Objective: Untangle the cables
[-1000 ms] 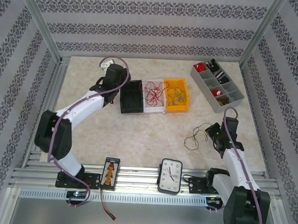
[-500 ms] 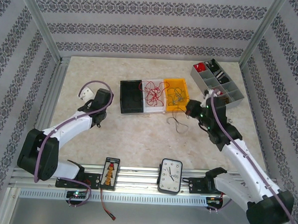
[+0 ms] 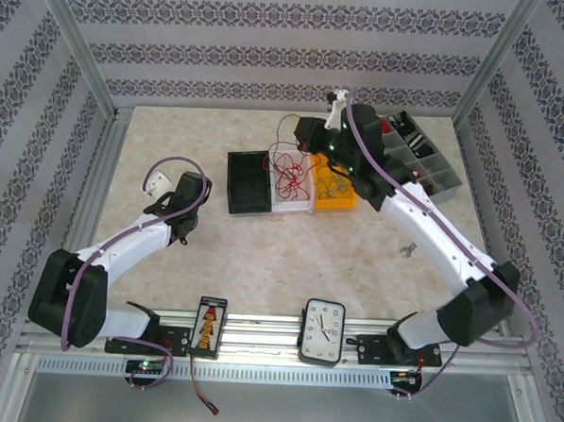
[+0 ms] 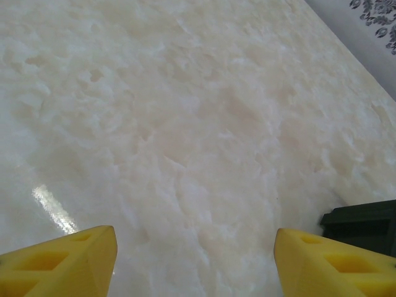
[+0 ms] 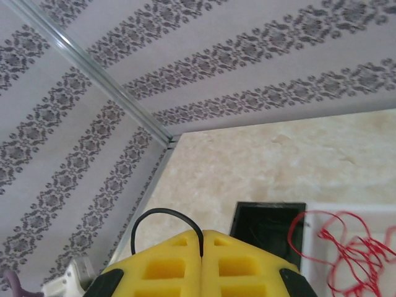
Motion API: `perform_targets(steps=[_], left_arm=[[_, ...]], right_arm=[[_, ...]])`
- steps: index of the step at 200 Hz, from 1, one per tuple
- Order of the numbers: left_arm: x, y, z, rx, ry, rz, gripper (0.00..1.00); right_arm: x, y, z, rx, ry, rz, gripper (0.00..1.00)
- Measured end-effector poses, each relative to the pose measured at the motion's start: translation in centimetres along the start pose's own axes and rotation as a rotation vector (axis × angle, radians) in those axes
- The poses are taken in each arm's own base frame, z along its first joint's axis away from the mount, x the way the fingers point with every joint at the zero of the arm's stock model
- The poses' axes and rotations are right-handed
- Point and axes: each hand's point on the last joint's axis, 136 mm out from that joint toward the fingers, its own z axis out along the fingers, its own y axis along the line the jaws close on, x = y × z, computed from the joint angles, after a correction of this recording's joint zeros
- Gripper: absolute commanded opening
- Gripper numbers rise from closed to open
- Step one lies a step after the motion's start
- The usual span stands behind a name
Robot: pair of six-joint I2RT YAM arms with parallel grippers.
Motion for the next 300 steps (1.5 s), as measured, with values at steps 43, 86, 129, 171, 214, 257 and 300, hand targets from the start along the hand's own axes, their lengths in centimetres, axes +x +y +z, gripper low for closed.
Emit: perform_targets(steps=[43, 86, 129, 171, 214, 257, 300], left_arm=[[0.6, 1.1, -0.1, -0.006, 0.011, -0.008, 0.68], [0.5, 1.1, -0.3, 0.001, 0.011, -0.014, 0.68], [0.5, 1.2, -0.3, 0.0, 0.012, -0.013, 0.68], [0.5, 1.2, -0.3, 0.001, 0.014, -0.013, 0.68], [0.7, 1.2, -0.2, 0.0, 0.02, -0.011, 0.68], [0.8, 1.3, 0.0, -0.006, 0.024, -0.007, 0.68], [1.2, 1.7, 0.5, -0.027, 0.03, 0.013, 0.68]], right_arm=[[-2.2, 1.6, 4.3, -0.044, -0.011, -0.006, 0.01], [0.6, -0.6, 8.7, -0.003, 0.062, 0.005, 0.01], [6.0, -2.4, 12.0, 0.035, 0.186, 0.013, 0.01], [8.4, -1.8, 12.7, 0.01, 0.25, 0.014, 0.02], [9.9, -3.0, 14.5, 0.041, 0.284, 0.019, 0.03], [12.9, -5.7, 17.4, 0.106, 0.352, 0.03, 0.03], [16.3, -9.7, 18.4, 0.233, 0.432, 0.029, 0.03]])
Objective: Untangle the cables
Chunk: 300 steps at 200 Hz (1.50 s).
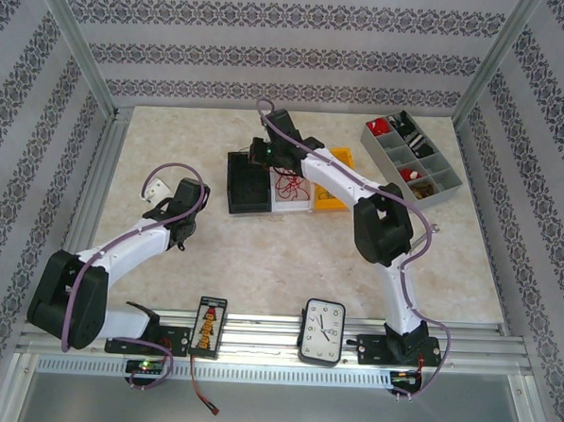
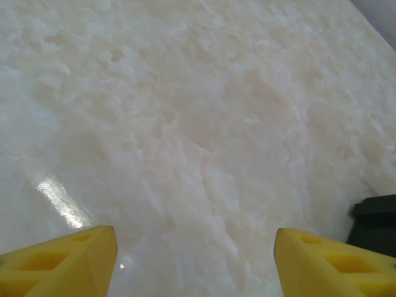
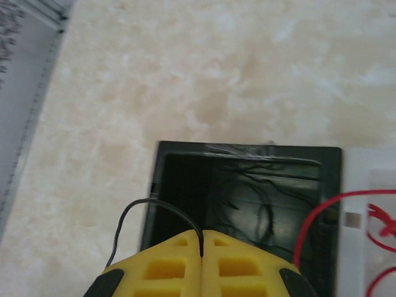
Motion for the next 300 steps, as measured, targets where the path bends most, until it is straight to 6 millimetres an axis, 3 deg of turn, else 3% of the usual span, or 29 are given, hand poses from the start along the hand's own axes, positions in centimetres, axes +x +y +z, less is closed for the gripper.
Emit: perform_targets(steps=[62, 113, 152, 199, 229, 256, 276, 300], left_arm=[[0.5, -0.4, 0.4, 0.01, 0.015, 0.01, 0.68], [1.1, -0.7, 1.1, 0.008, 0.033, 0.035, 0.68], [1.3, -1.1, 1.3, 0.02, 0.044, 0.04, 0.68], [1.4, -1.4, 1.3, 0.031, 0.047, 0.053, 0.68], [1.3, -1.8, 1.3, 0.049, 0.046, 0.064, 0.68], [1.2, -2.1, 1.3, 0.058, 0.044, 0.077, 0.68], [1.1, -2.3, 1.3, 0.066, 0.04, 0.081, 0.68], [0.9, -2.7, 1.2, 0.079, 0.037, 0.079, 0.69]], right_arm=[[-0.2, -3.9, -0.2, 0.215, -0.029, -0.034, 0.04], [-0.9, -2.2, 0.2, 0.227, -0.059, -0.112, 0.04], [1.3, -0.5, 1.8, 0.156, 0.002, -0.121, 0.04], [3.6, -1.2, 4.0, 0.139, 0.073, -0.102, 0.05], [3.4, -0.9, 4.0, 0.123, 0.066, -0.099, 0.13], [2.3, 0.0, 3.4, 0.097, 0.027, -0.121, 0.35], [1.0, 1.0, 1.7, 0.078, -0.011, -0.13, 0.46], [-0.9, 2.2, -0.8, 0.057, -0.071, -0.132, 0.5]])
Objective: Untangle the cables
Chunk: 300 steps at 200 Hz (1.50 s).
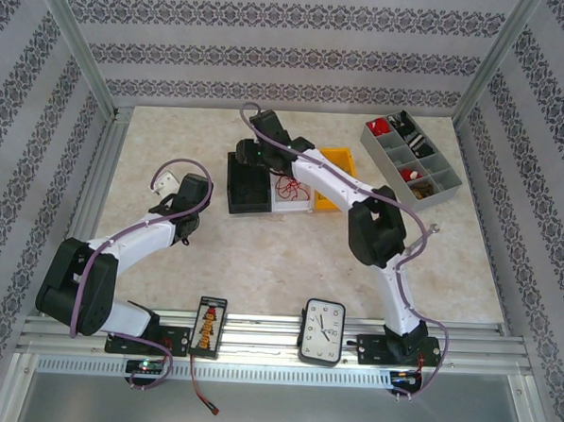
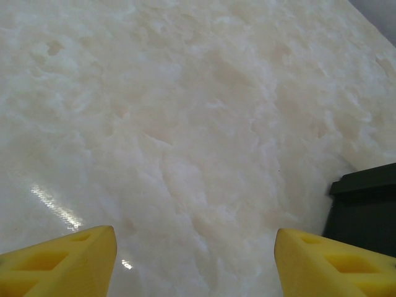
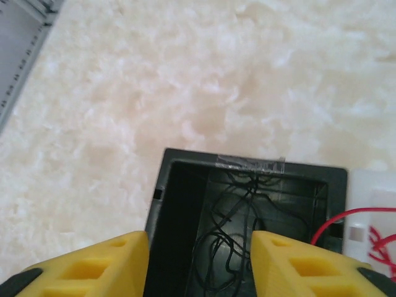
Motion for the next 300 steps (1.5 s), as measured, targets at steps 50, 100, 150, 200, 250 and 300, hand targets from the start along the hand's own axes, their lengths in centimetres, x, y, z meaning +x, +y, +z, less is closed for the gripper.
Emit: perform_targets(steps=[50, 100, 150, 200, 250, 300], left_arm=[[-0.3, -0.2, -0.3, 0.009, -0.007, 0.005, 0.69], [-3.8, 1.6, -2.1, -0.05, -0.112, 0.058, 1.0], [-9.3, 5.5, -5.6, -0.199, -0.309, 0.222, 1.0], [-6.5, 9.7, -2.7, -0.35, -0.294, 0.521, 0.99], [-3.6, 7.0, 2.2, -0.211, -0.241, 0.663, 0.99], [-4.0, 3.1, 4.2, -0.025, -0.326, 0.71, 0.99]], right_arm=[[-2.0, -2.1, -4.3, 0.016, -0.071, 0.042, 0.51], [2.8, -10.7, -11.1, 0.187, -0.069, 0.105, 0.56], [4.9, -20.0, -24.8, 0.478, -0.348, 0.041, 0.81], [11.3, -29.4, -24.4, 0.774, -0.263, -0.033, 0.98], [11.5, -33.4, -21.8, 0.813, -0.346, -0.098, 0.98], [13.4, -36.0, -19.7, 0.649, -0.401, -0.085, 0.98]])
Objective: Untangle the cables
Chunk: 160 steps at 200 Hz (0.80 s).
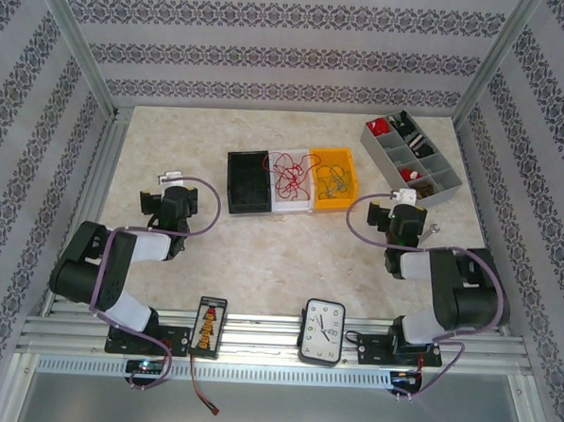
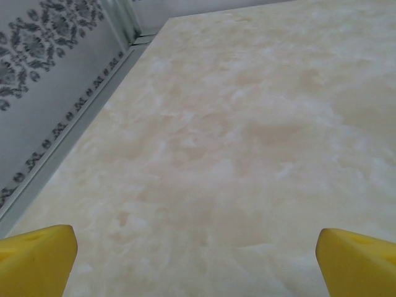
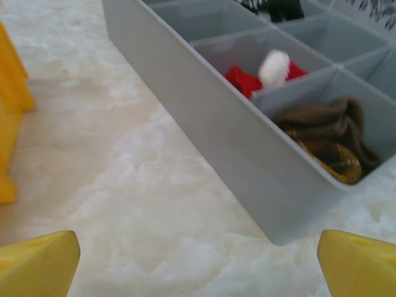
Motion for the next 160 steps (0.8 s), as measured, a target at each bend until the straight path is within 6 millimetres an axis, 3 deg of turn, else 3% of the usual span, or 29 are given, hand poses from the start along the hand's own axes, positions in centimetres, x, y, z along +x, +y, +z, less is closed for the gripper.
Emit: perform_targets(steps=[11, 58, 160], left_arm=[[0.1, 0.2, 0.1, 0.019, -0.018, -0.015, 0.99], [0.8, -0.1, 0.5, 0.143, -0.055, -0.058, 0.99], [0.4, -0.6, 0.8, 0.217, -0.071, -0.08, 0.99]], right_arm=[[0.2, -0.2, 0.2, -0.023, 0.009, 0.012, 0.98], [-2.7, 1.7, 0.3, -0.139, -0.077, 0.02, 0.98], [-2.7, 2.8, 0.2, -0.16, -0.079, 0.007, 0.98]])
